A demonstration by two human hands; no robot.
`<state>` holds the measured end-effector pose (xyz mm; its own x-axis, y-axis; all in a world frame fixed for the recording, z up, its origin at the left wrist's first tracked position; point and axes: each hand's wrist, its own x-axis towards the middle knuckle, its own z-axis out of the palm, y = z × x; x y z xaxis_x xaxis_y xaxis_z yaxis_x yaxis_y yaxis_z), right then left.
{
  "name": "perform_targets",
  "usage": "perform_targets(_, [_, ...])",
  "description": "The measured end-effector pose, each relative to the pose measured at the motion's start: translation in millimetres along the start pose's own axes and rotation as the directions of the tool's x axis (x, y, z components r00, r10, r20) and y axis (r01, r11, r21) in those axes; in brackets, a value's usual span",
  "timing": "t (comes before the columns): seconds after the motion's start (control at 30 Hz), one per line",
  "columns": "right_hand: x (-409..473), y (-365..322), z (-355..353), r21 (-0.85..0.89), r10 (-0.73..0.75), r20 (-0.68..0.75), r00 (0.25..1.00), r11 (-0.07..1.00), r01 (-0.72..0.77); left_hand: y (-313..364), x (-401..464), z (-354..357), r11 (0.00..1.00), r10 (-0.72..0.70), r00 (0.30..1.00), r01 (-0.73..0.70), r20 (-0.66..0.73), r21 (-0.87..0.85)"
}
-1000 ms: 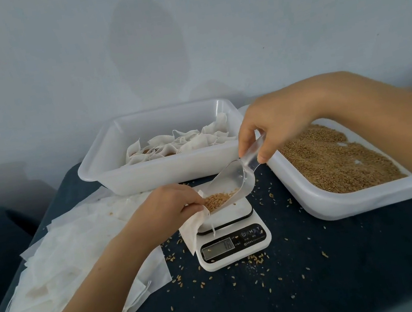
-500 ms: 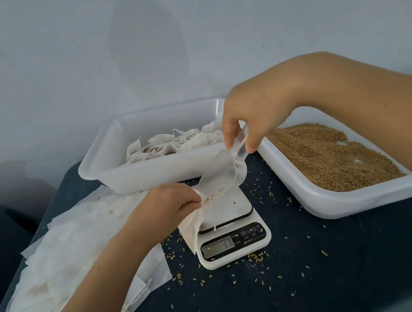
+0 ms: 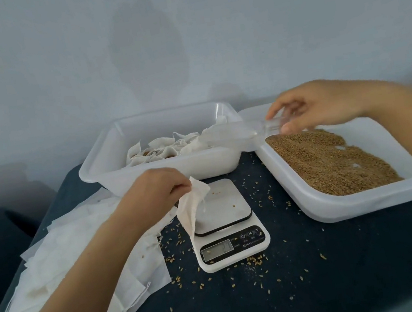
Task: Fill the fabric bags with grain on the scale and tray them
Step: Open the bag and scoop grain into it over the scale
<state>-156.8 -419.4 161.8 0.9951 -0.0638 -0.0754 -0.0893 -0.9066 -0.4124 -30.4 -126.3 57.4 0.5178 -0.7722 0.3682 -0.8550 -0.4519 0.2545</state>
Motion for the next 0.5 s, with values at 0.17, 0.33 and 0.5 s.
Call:
perform_targets(0.17, [0.0,64.4,31.4,0.072,0.292,-0.154,0.944,0.956,-0.284,12.8,29.1,3.2,0.996,0.050,0.998,-0.052,0.032,0.077])
perform_targets(0.33, [6.8,90.3,64.6,0.140,0.484,-0.116,0.867,0.872,-0.468,31.9,51.0,31.5,0.995,0.069,0.990,-0.076,0.122,0.057])
perform_targets(0.5, [14.2,98.6,79.5,0.052,0.562,-0.125,0.818,0.827,-0.560,37.2,54.3,56.6,0.992,0.071,0.984,-0.088,0.164,0.093])
